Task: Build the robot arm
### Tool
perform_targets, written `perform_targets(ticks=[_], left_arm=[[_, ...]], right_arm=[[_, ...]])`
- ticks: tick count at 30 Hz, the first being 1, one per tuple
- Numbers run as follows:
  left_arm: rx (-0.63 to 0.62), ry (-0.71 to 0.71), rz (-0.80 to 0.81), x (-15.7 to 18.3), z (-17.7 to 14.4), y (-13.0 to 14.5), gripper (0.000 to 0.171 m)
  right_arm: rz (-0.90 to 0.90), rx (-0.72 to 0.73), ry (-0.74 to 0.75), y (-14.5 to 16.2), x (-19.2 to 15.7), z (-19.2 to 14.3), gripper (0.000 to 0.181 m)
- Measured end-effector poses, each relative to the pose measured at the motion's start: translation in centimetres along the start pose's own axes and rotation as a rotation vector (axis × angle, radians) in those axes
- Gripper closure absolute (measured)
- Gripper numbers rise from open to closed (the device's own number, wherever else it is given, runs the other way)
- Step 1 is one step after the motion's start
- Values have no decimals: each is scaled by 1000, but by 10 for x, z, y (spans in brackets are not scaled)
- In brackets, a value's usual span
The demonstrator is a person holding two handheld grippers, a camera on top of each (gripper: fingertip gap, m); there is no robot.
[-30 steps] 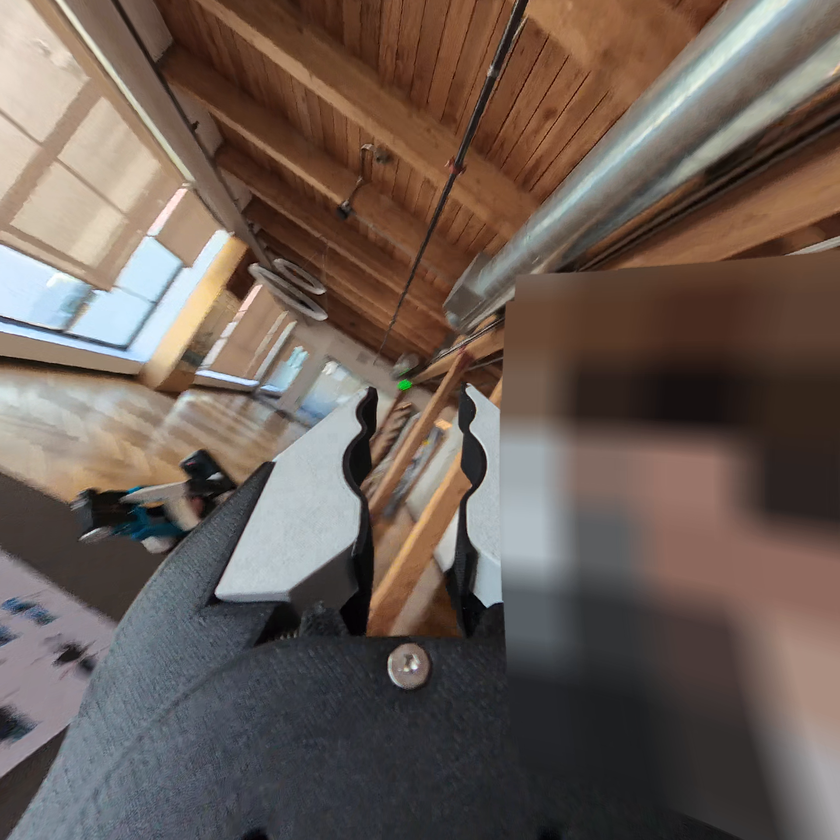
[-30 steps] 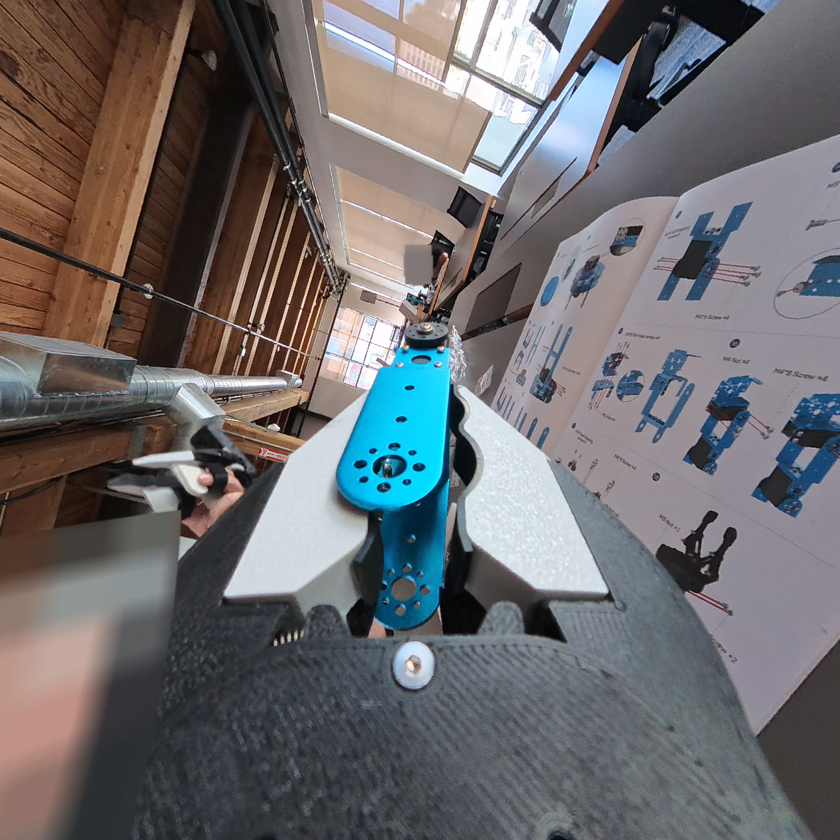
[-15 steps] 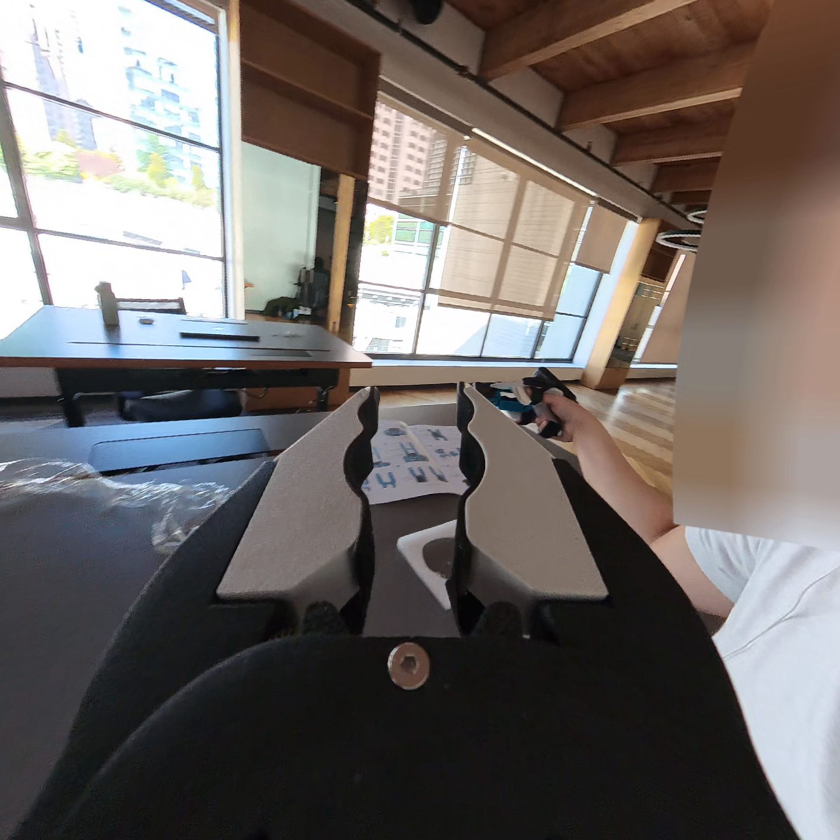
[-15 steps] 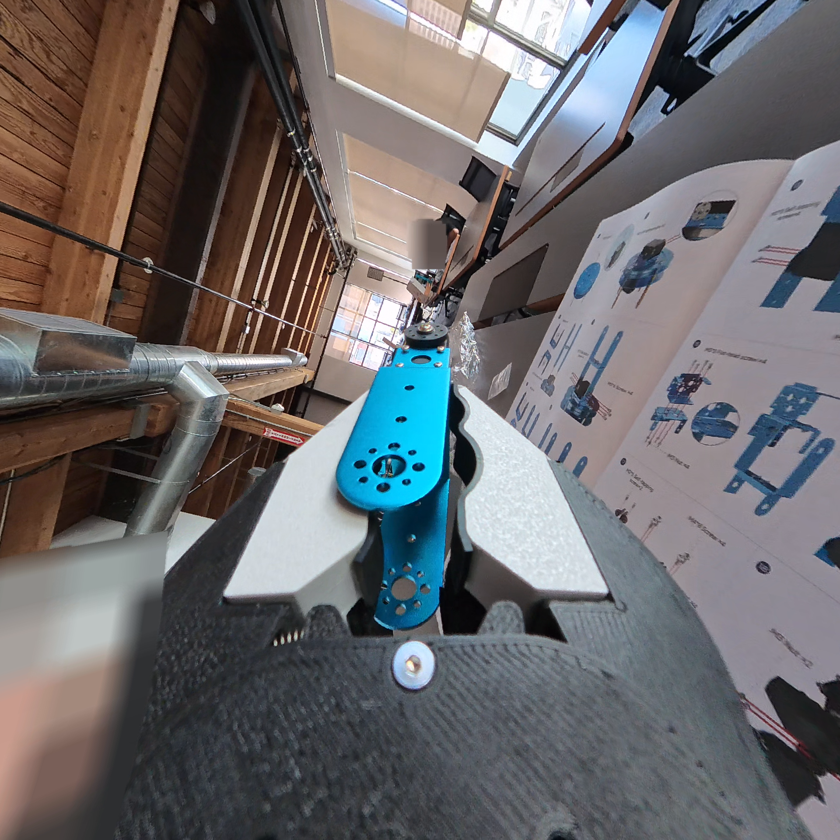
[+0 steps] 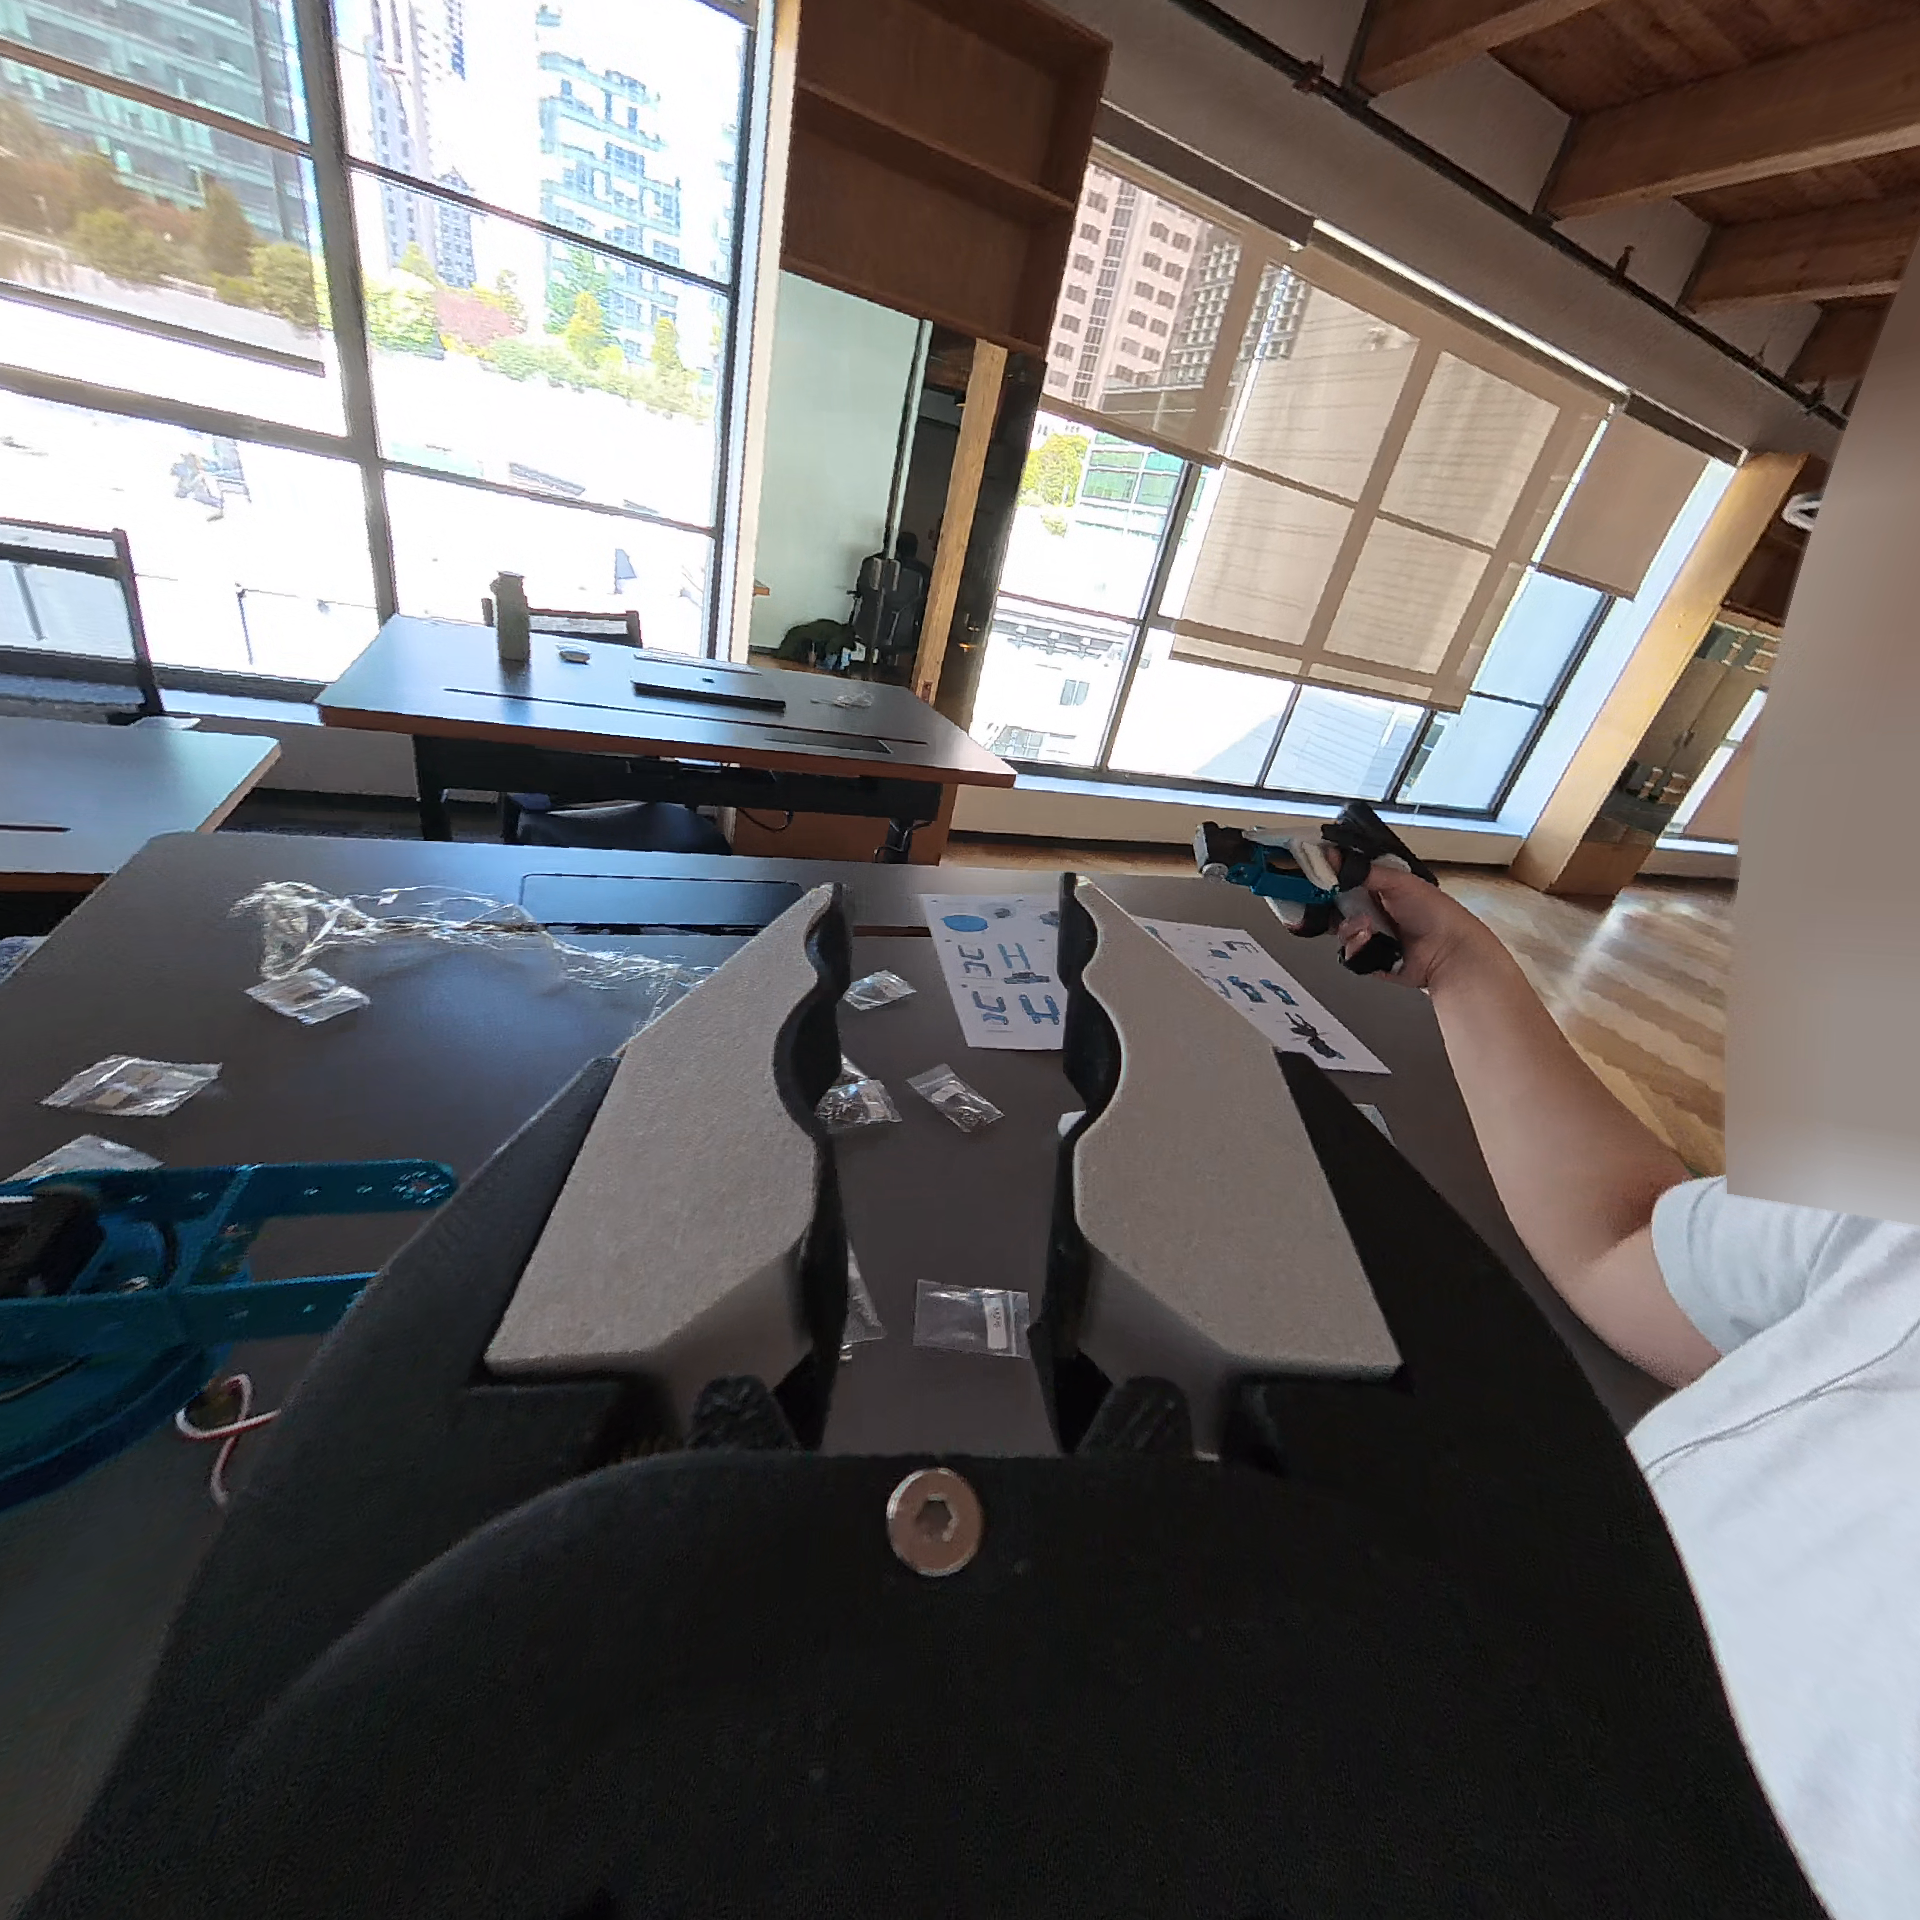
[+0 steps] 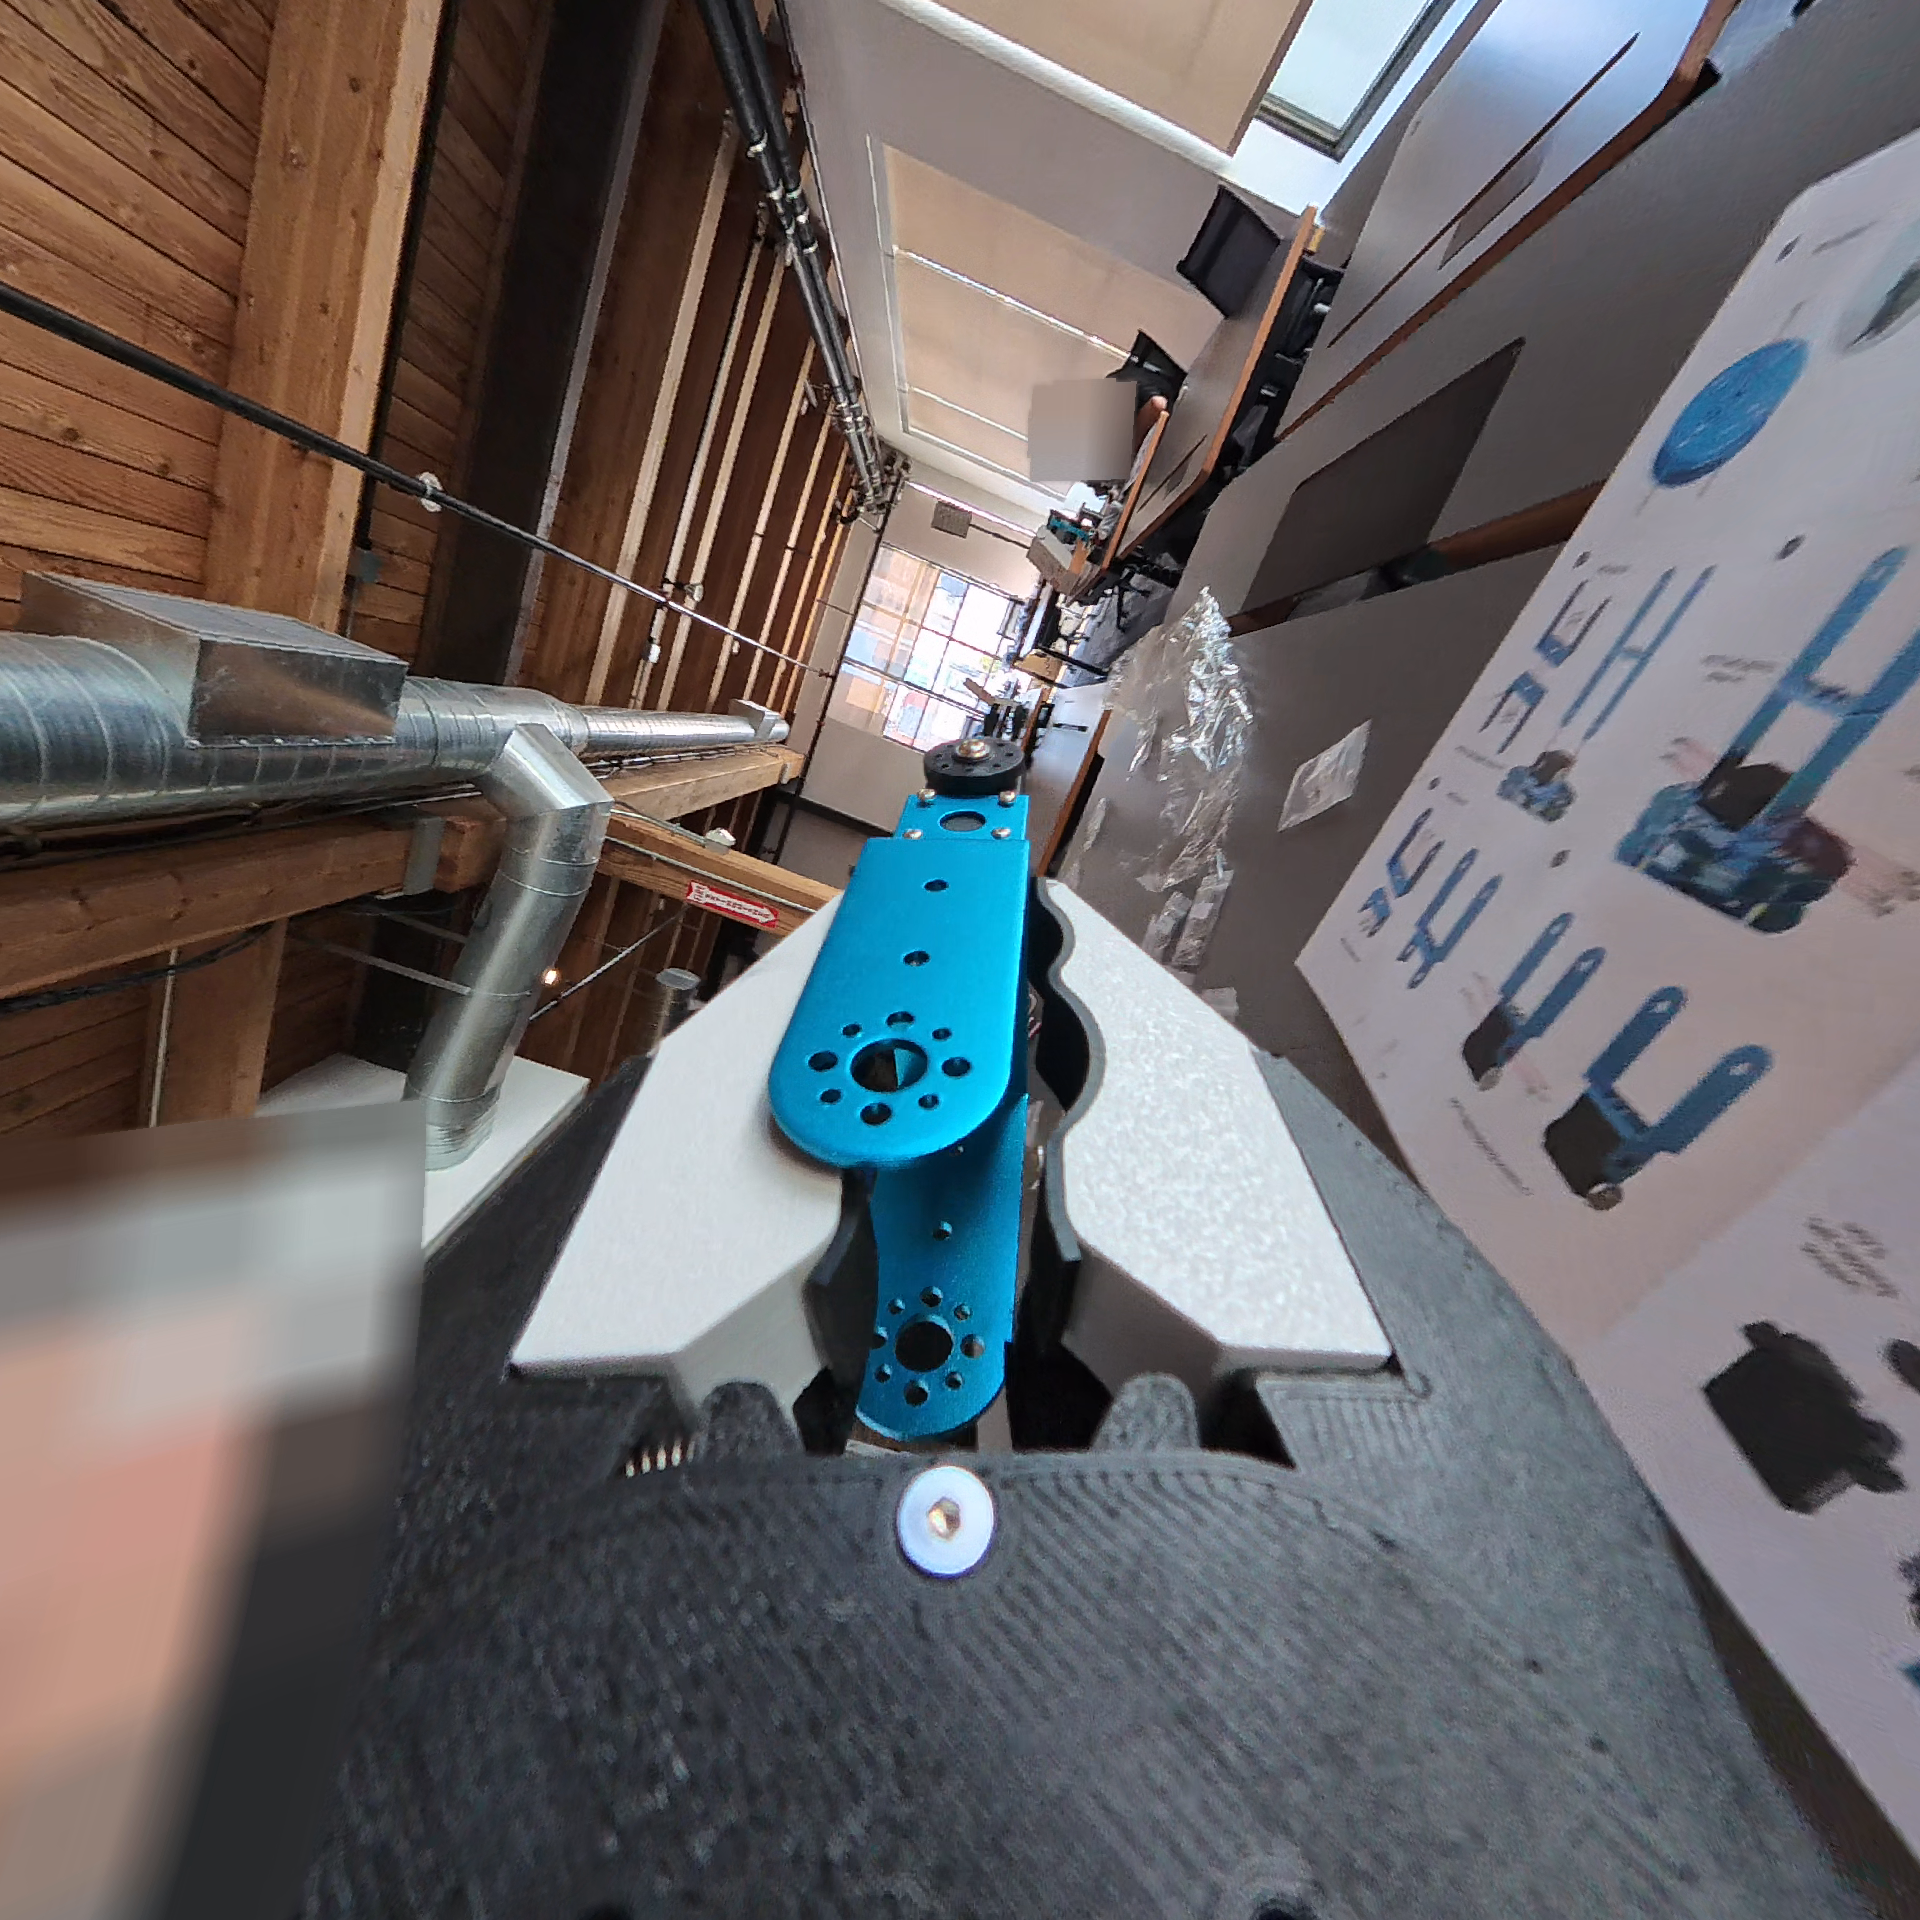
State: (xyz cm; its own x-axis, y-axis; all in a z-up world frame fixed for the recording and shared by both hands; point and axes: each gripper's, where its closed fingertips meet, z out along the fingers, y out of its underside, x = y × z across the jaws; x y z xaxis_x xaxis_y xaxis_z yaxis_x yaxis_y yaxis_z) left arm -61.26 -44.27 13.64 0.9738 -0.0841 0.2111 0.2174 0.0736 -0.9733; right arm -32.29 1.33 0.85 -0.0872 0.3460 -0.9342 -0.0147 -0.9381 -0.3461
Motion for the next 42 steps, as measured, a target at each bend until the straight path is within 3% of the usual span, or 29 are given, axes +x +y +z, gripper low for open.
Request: perform_targets(ticks=[4, 11, 17, 22, 30, 33, 42], left_arm=[[-26, -25, -5, -28, -16, 0, 134], [-40, 31, 4, -81, -38, -3, 136], [-47, 94, 17, -124, -29, -19, 135], [-24, 148, -2, -98, -6, -31, 136], [65, 90, -111, -14, 21, -6, 138], [23, 83, -136, 14, 29, 11, 137], [2, -19, -112, 52, 23, 12, 137]], right_arm=[[50, 31, 12, 11, 3, -18, 154], [156, 254, 103, -13, 2, -101, 154], [211, 327, 112, 5, -1, -129, 154], [246, 297, 104, 7, 10, -149, 154], [360, 147, 116, -12, 54, -187, 154], [384, 96, 116, -19, 65, -190, 153], [396, -1, 82, -28, 79, -176, 154]])
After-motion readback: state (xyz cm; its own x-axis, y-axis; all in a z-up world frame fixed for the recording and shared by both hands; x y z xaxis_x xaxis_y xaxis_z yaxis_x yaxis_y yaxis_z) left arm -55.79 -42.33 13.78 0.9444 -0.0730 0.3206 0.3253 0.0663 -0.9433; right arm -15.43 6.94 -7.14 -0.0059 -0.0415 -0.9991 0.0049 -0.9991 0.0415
